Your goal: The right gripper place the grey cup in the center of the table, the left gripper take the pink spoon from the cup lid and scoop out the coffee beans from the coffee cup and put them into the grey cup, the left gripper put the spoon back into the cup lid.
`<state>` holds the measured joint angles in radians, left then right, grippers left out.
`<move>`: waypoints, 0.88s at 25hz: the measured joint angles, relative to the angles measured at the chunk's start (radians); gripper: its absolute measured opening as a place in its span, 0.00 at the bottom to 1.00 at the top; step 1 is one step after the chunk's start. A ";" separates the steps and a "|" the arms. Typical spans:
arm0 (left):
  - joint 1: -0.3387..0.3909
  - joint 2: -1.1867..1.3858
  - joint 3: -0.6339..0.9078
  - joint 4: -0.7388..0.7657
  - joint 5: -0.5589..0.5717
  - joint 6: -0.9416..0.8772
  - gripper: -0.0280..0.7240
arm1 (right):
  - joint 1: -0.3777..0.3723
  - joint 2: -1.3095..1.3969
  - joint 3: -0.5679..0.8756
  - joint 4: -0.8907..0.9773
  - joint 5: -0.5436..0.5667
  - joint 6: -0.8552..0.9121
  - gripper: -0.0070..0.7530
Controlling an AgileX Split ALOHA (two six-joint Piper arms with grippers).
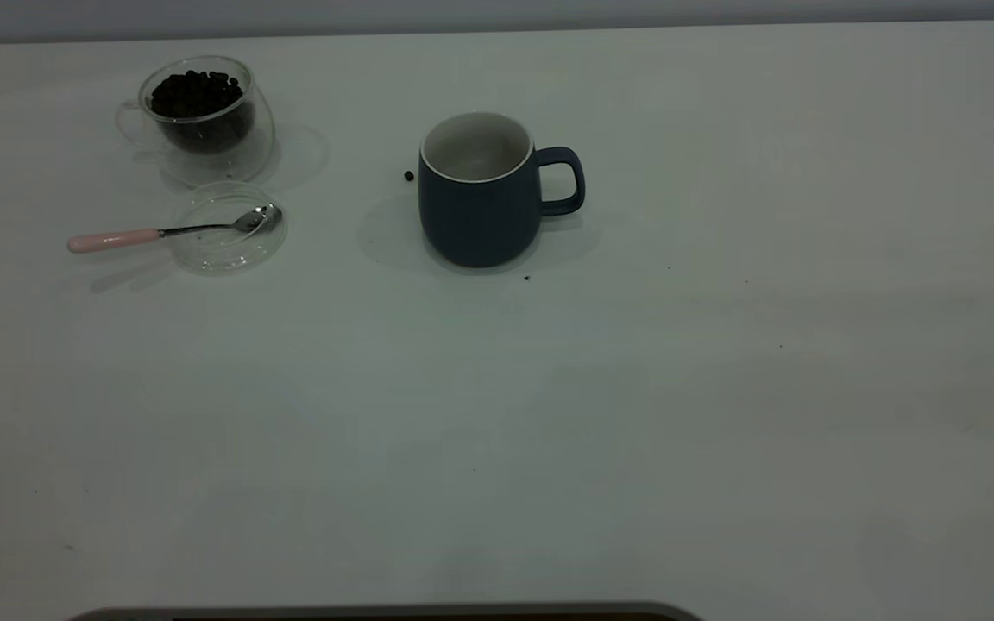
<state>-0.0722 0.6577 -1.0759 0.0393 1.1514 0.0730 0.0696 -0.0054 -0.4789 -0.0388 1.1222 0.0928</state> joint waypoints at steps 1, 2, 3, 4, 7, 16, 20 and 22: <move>-0.008 -0.082 0.056 0.020 -0.015 -0.022 0.66 | 0.000 0.000 0.000 0.000 0.000 0.000 0.69; -0.023 -0.163 0.123 0.043 -0.029 -0.049 0.66 | 0.000 0.000 0.000 0.000 0.000 0.000 0.69; -0.044 -0.230 0.186 0.060 -0.037 -0.073 0.66 | 0.000 0.000 0.000 0.000 0.000 0.000 0.69; -0.068 -0.304 0.235 0.078 -0.037 -0.085 0.66 | 0.000 0.000 0.000 0.000 0.000 0.000 0.69; -0.134 -0.447 0.348 0.128 0.011 -0.111 0.66 | 0.000 0.000 0.000 0.000 0.000 0.000 0.69; -0.166 -0.516 0.549 -0.066 -0.035 -0.102 0.65 | 0.000 0.000 0.000 0.000 0.000 0.000 0.69; -0.166 -0.516 0.587 -0.120 -0.019 -0.034 0.65 | 0.000 0.000 0.000 0.000 0.000 0.000 0.69; -0.166 -0.516 0.587 -0.120 -0.019 -0.025 0.65 | 0.000 0.000 0.000 0.000 0.000 0.000 0.69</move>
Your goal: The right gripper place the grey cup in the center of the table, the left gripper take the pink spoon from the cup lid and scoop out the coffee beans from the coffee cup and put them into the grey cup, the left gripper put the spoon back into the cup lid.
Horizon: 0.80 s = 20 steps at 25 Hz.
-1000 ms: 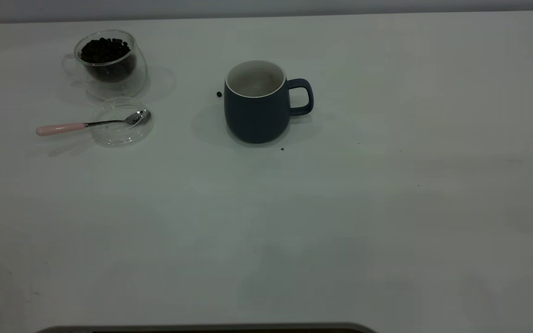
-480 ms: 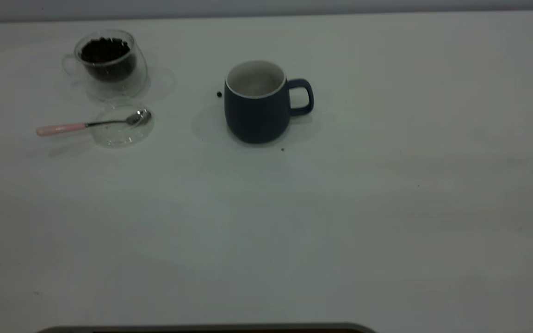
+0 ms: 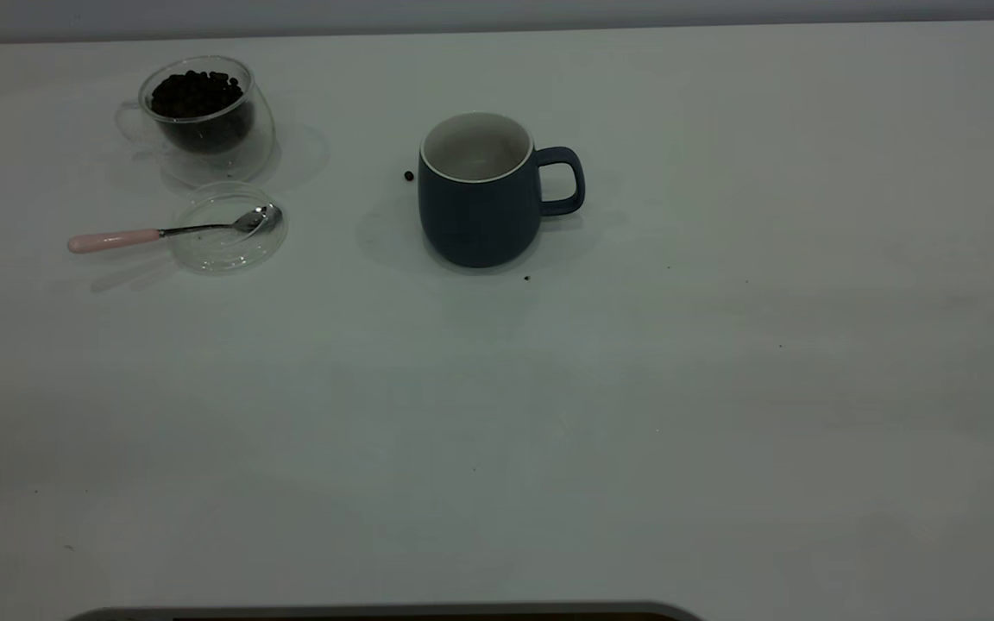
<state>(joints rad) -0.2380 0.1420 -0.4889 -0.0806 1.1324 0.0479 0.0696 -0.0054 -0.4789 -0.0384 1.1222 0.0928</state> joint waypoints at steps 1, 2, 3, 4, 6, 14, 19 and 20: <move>0.000 0.000 0.000 0.000 0.000 0.002 0.65 | 0.000 0.000 0.000 0.000 0.000 0.000 0.69; 0.000 0.000 0.000 0.000 0.000 0.002 0.65 | 0.000 0.000 0.000 0.000 0.000 0.000 0.69; 0.000 0.000 0.000 0.000 0.000 0.003 0.65 | 0.000 0.000 0.000 0.000 0.000 0.000 0.69; 0.000 0.000 0.000 0.000 0.000 0.004 0.65 | 0.000 0.000 0.000 0.000 0.000 0.000 0.69; 0.023 0.000 0.000 -0.001 0.000 0.009 0.65 | 0.000 0.000 0.000 0.000 0.000 0.000 0.69; 0.262 -0.140 0.000 -0.002 0.005 0.009 0.65 | 0.000 0.000 0.000 0.000 0.000 0.000 0.69; 0.369 -0.159 -0.002 -0.001 0.019 0.009 0.65 | 0.000 0.000 0.000 0.000 0.000 0.000 0.69; 0.375 -0.159 -0.002 -0.001 0.019 0.009 0.65 | 0.000 0.000 0.000 0.000 0.000 0.000 0.69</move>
